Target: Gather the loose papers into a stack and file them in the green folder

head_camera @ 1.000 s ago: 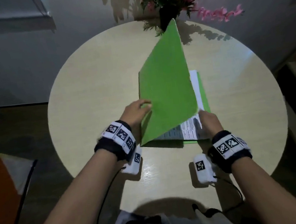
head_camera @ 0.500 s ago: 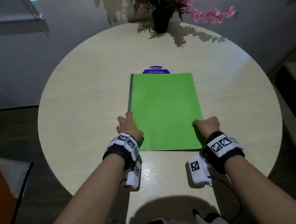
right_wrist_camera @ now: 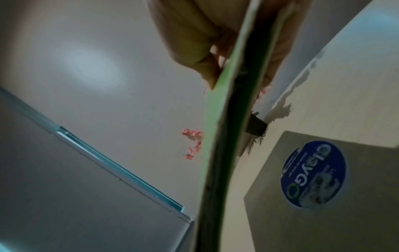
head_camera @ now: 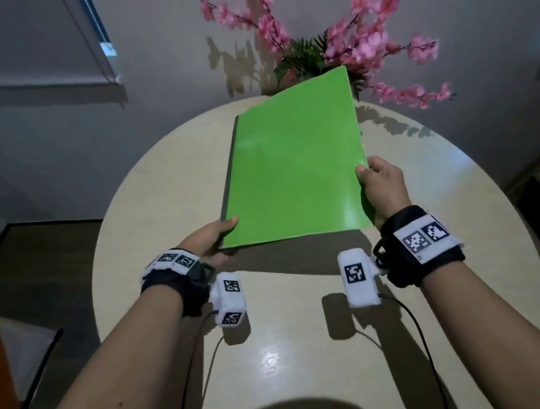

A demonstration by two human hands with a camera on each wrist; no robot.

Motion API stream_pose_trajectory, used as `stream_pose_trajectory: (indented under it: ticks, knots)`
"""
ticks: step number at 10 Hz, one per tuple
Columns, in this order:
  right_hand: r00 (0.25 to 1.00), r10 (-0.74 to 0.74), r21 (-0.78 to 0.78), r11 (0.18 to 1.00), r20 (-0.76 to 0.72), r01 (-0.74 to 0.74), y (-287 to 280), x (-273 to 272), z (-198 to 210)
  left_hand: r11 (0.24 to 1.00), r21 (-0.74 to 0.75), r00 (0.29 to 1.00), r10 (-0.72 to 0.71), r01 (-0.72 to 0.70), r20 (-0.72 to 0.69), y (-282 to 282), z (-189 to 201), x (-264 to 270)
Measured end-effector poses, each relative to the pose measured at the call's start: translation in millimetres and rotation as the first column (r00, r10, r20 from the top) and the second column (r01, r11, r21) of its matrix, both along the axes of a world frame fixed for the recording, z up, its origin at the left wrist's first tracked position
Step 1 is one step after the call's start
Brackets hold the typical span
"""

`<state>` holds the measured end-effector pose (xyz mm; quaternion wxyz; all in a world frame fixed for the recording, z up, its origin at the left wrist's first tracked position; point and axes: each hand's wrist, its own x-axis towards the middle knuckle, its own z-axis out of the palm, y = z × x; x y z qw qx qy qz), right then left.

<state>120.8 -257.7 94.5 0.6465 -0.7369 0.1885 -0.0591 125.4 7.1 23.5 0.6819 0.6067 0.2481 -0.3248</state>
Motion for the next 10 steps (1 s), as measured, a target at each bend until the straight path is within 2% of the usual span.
stream_pose_trajectory:
  ticks: [1,2,3,5,7,8,9,10]
  knots:
    - [0.986,0.062,0.06,0.997,-0.154,-0.054,8.8,41.5,-10.3,0.994,0.111,0.996,-0.015,0.005,0.084,14.3,22.7,31.1]
    - [0.844,0.266,0.16,0.963,-0.466,-0.216,18.1,59.0,-32.3,0.957,0.285,0.991,-0.091,0.06,0.1,28.1,15.0,58.2]
    - [0.707,0.359,0.185,0.931,-0.609,-0.314,29.4,59.8,-56.5,0.913,0.408,0.989,-0.064,0.004,0.131,33.3,-7.0,77.3]
    - [0.847,0.131,0.14,0.988,-0.515,-0.068,34.8,107.1,-86.1,0.918,0.247,0.935,0.248,-0.311,0.254,28.2,-26.9,112.0]
    - [0.877,0.139,0.23,0.973,-0.46,-0.033,35.8,131.4,-96.3,0.944,0.097,0.933,0.289,-0.315,0.215,15.1,-19.5,123.1]
    - [0.826,0.188,0.094,0.982,-0.531,-0.163,40.4,112.0,-91.4,0.95,0.088,0.934,0.272,-0.299,0.232,14.2,-26.7,108.5]
    - [0.845,0.155,-0.184,0.941,-0.511,-0.284,34.7,69.0,-95.1,0.948,0.303,0.957,0.009,-0.101,0.29,15.4,-27.2,79.9]
    - [0.833,0.136,-0.365,0.853,-0.535,-0.374,21.1,-6.0,-100.1,0.841,0.532,0.931,-0.266,0.099,0.248,17.8,-29.1,24.0]
